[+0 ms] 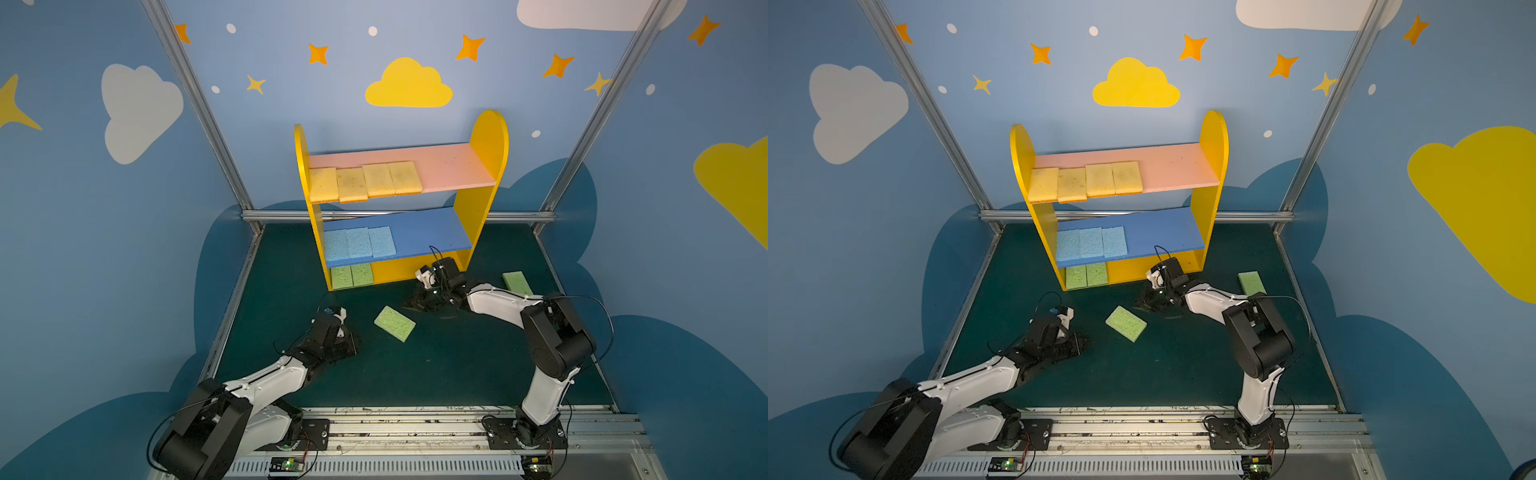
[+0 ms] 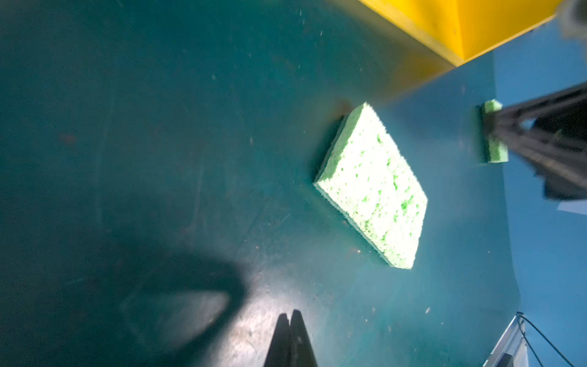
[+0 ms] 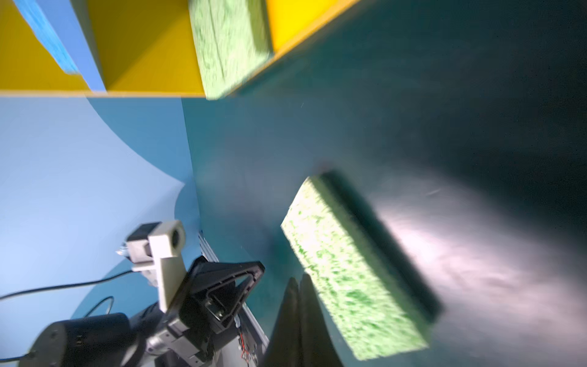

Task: Place and organize the cleaning sponges onto the shelf

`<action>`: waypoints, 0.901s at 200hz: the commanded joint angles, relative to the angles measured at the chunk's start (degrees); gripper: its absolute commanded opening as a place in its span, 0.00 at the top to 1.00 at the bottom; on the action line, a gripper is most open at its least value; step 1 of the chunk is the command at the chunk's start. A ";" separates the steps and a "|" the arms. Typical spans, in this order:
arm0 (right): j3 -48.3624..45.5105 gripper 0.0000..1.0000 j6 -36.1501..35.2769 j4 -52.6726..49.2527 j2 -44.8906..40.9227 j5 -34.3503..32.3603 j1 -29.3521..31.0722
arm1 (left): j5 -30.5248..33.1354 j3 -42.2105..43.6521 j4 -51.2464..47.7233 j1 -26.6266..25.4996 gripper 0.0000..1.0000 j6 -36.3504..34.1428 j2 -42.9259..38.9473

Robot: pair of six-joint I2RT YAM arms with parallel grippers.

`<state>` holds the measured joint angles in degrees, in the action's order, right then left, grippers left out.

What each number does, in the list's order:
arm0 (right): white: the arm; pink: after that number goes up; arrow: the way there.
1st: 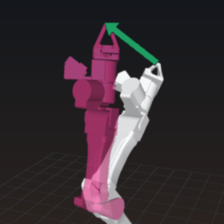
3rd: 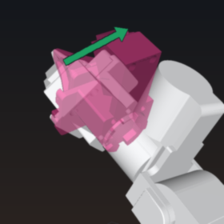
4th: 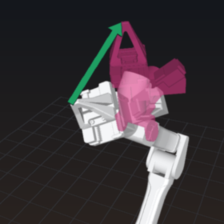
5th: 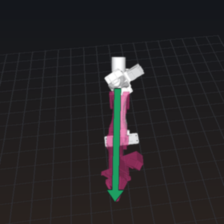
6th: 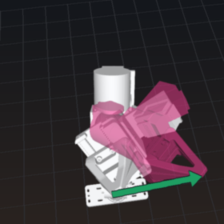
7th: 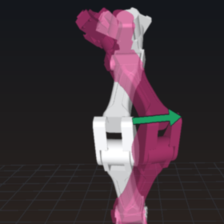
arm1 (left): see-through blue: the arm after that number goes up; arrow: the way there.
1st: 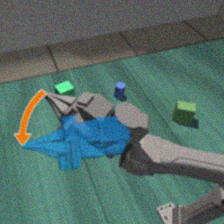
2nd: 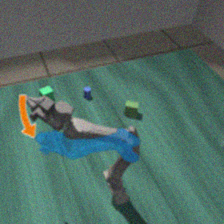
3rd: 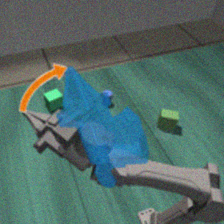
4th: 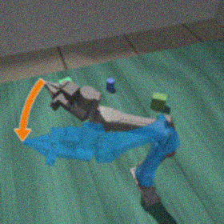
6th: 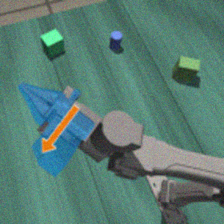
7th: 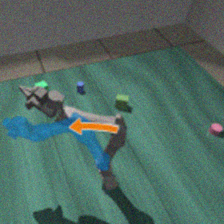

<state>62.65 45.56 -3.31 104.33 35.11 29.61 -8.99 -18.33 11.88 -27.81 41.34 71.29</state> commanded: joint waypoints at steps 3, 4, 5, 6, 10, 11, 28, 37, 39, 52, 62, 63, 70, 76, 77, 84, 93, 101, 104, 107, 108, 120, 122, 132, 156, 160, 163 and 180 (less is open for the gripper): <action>-1.78 1.00 -3.30 -3.41 -0.66 1.66 -2.27 | -0.84 -3.47 4.36 -1.17 0.97 -0.09 4.97; -1.81 1.00 -3.38 -3.43 -0.60 1.73 -2.36 | -0.89 -3.65 4.50 -1.23 0.97 -0.11 5.25; -1.82 1.00 -3.46 -3.58 -0.52 1.72 -2.45 | -0.91 -3.78 4.62 -1.30 0.97 -0.07 5.52; -1.83 1.00 -3.51 -3.69 -0.44 1.76 -2.53 | -0.97 -3.93 4.72 -1.33 0.97 -0.10 5.79; -1.82 1.00 -3.77 -3.93 -0.10 1.89 -2.77 | -1.02 -4.27 5.31 -1.51 0.97 0.03 6.78; -1.83 1.00 -3.79 -4.04 -0.10 1.93 -2.83 | -1.07 -4.35 5.46 -1.53 0.97 0.04 7.03; -1.92 1.00 -4.33 -3.98 1.19 2.48 -3.48 | -1.69 -6.33 7.63 -2.22 0.97 0.57 11.30; -1.85 1.00 -4.71 -3.97 1.92 2.48 -3.58 | -1.86 -7.45 8.27 -2.56 0.97 0.68 13.35; -1.77 1.00 -4.81 -3.92 2.17 2.45 -3.52 | -1.89 -7.72 8.34 -2.59 0.97 0.72 13.75; -0.78 1.00 -5.38 -4.69 3.91 2.87 -3.58 | -1.90 -9.54 8.92 -2.94 0.97 0.73 16.23; 0.11 1.00 -5.57 -5.03 5.41 3.42 -3.56 | -1.91 -10.80 9.08 -3.09 0.97 0.69 17.93; 0.15 1.00 -5.57 -5.04 5.51 3.40 -3.57 | -1.91 -10.91 9.10 -3.07 0.97 0.68 18.19; 0.40 1.00 -5.57 -4.89 6.37 3.64 -3.51 | -1.90 -11.64 9.13 -3.04 0.97 0.75 19.08; 0.45 1.00 -5.61 -4.77 6.86 3.62 -3.50 | -1.74 -12.24 9.21 -3.06 0.97 0.57 19.86; 0.41 1.00 -5.64 -4.77 6.90 3.63 -3.50 | -1.74 -12.29 9.17 -3.05 0.97 0.57 19.99; 0.32 1.00 -5.57 -4.52 7.33 3.62 -3.37 | -1.56 -12.96 9.12 -3.10 0.97 0.44 20.73; 0.11 1.00 -5.76 -4.55 7.67 3.65 -3.17 | -1.30 -13.85 9.12 -3.03 0.97 0.23 21.66; -0.07 1.00 -5.98 -4.64 7.98 3.63 -2.87 | -1.20 -14.69 9.06 -3.04 0.97 -0.07 22.61; -0.07 1.00 -6.13 -4.85 8.11 3.67 -2.73 | -1.20 -15.05 9.04 -3.08 0.97 -0.15 22.99; -0.07 1.00 -6.30 -4.98 8.22 3.64 -2.65 | -1.12 -15.39 8.97 -3.04 0.97 -0.25 23.34; -0.07 1.00 -6.33 -5.05 8.24 3.64 -2.59 | -1.12 -15.54 8.96 -3.04 0.97 -0.27 23.49; -0.37 1.00 -6.92 -5.63 8.42 3.77 -2.04 | -0.98 -17.10 8.78 -3.00 0.97 -0.61 25.23; -0.46 1.00 -7.01 -5.73 8.36 3.79 -1.97 | -1.01 -17.38 8.71 -2.96 0.97 -0.62 25.51; -1.09 1.00 -7.33 -5.90 8.02 3.75 -1.59 | -1.19 -18.56 8.73 -2.88 0.97 -0.71 26.94; -3.77 1.00 -7.30 -5.13 6.18 3.52 -1.54 | -1.81 -20.55 8.87 -2.87 0.97 -0.73 29.32; -4.12 1.00 -7.33 -5.20 5.84 3.47 -1.69 | -1.82 -20.68 8.86 -2.86 0.97 -0.71 29.45; -4.30 1.00 -7.39 -5.07 5.57 3.38 -1.80 | -1.70 -20.69 8.86 -2.87 0.97 -0.69 29.48; -5.44 1.00 -7.59 -5.30 4.20 3.12 -2.75 | -1.23 -20.53 8.24 -2.77 0.97 -0.82 28.59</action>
<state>59.33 39.18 -7.33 111.35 38.76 27.83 -10.55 -38.61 21.39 -30.79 41.52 99.83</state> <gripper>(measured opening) 0.047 0.047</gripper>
